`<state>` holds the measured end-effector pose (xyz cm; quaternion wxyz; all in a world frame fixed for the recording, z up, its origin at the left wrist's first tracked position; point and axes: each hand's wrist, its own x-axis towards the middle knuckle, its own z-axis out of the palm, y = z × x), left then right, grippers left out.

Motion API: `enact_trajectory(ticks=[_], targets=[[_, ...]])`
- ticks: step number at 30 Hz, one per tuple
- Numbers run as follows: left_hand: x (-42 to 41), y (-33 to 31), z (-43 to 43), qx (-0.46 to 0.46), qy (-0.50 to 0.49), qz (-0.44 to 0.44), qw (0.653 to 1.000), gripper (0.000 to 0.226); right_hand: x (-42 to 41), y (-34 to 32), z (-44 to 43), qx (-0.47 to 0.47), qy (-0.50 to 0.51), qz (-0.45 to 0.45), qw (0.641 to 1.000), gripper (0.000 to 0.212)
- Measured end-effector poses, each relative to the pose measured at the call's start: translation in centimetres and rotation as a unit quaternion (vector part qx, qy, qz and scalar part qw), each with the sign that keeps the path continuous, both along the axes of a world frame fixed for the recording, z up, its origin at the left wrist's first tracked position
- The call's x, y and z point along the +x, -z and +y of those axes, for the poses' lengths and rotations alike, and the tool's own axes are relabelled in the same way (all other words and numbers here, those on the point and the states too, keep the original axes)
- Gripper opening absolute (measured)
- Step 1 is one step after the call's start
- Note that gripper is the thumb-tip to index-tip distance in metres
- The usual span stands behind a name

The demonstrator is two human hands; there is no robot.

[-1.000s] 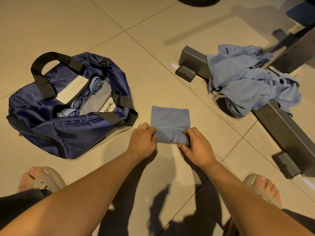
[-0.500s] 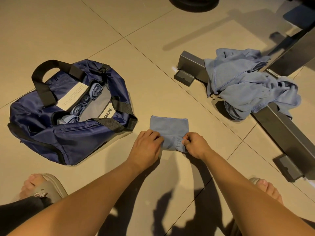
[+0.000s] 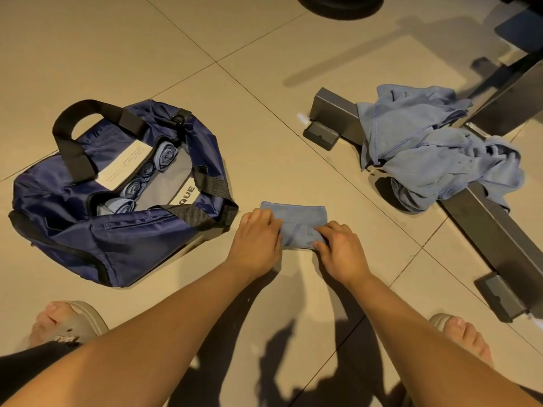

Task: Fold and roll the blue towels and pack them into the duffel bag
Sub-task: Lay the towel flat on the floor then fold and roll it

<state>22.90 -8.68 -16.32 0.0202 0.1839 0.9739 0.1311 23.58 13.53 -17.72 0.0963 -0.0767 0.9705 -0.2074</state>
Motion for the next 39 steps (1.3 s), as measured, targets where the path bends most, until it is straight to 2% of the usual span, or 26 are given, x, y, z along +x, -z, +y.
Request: enact_trajectory(ticks=[3,6,7,9,11,13,15,17,18,19,21,22,24,27,29,33,37,39], targets=[[1.2,0.8,-1.0,0.017,0.052,0.048,0.997,0.039,-2.3,-0.6,0.3,-0.002,0.001,-0.092,0.996,0.022],[0.9,1.3,-1.5,0.005,0.038,0.027,0.999,0.036,-3.5,-1.5,0.0,0.008,0.001,-0.149,0.989,0.022],[0.3,1.1,-1.4,0.0,0.034,0.009,0.999,0.032,-3.5,-1.8,-0.2,0.021,0.0,-0.125,0.992,0.024],[-1.3,0.4,-1.2,0.0,0.026,-0.036,0.999,0.022,-2.6,-1.9,-0.2,0.032,-0.004,-0.022,0.999,0.033],[-3.0,-0.1,-1.3,0.026,0.005,-0.112,0.993,0.022,-1.4,-1.7,0.0,0.02,-0.032,0.039,0.999,0.044],[-4.3,-0.7,-1.5,0.047,-0.005,-0.212,0.976,0.032,-0.8,-1.0,0.2,0.022,-0.06,0.05,0.997,0.045],[-4.8,-1.0,-1.6,0.077,-0.029,-0.296,0.952,0.039,-1.1,-0.5,0.3,0.022,-0.065,0.041,0.997,0.036],[-5.0,-1.2,-1.7,0.081,-0.046,-0.324,0.942,0.039,-2.1,-0.6,0.2,0.008,-0.058,0.013,0.998,0.026],[-4.8,-1.4,-1.5,0.069,-0.034,-0.305,0.949,0.035,-2.6,-0.6,0.2,-0.001,-0.052,-0.001,0.999,0.023],[-4.5,-1.5,-1.3,0.035,-0.001,-0.249,0.968,0.029,-3.0,-0.6,0.1,-0.007,-0.041,-0.013,0.999,0.023],[-3.2,-1.1,-0.7,-0.046,0.061,-0.078,0.994,0.021,-3.6,-0.4,0.1,-0.022,-0.004,-0.031,0.999,0.022],[-2.4,-0.5,-0.7,-0.059,0.072,-0.026,0.995,0.027,-3.8,-0.3,-0.1,-0.04,0.024,-0.035,0.998,0.02],[-0.7,0.8,-0.6,-0.04,0.067,0.016,0.997,0.044,-3.7,-0.2,-0.5,-0.073,0.077,-0.037,0.994,0.015],[0.1,1.7,-0.8,-0.03,0.051,0.023,0.998,0.043,-3.2,-0.4,-1.1,-0.004,0.055,0.07,0.996,0.012],[-0.8,1.5,-1.0,-0.011,0.023,-0.004,1.0,0.04,-2.5,-0.6,-1.2,0.03,0.007,0.132,0.991,0.017],[-3.2,0.7,-1.2,0.03,0.0,-0.125,0.992,0.044,-2.5,-0.1,-0.2,0.056,-0.053,0.068,0.995,0.042],[-5.2,-0.2,-1.6,0.08,-0.064,-0.252,0.962,0.046,-5.4,-0.4,-0.4,0.059,-0.068,-0.01,0.996,0.03],[-6.2,-0.7,-1.4,0.092,-0.074,-0.286,0.951,0.038,-6.6,-0.5,-0.4,0.068,-0.076,-0.047,0.994,0.029]])
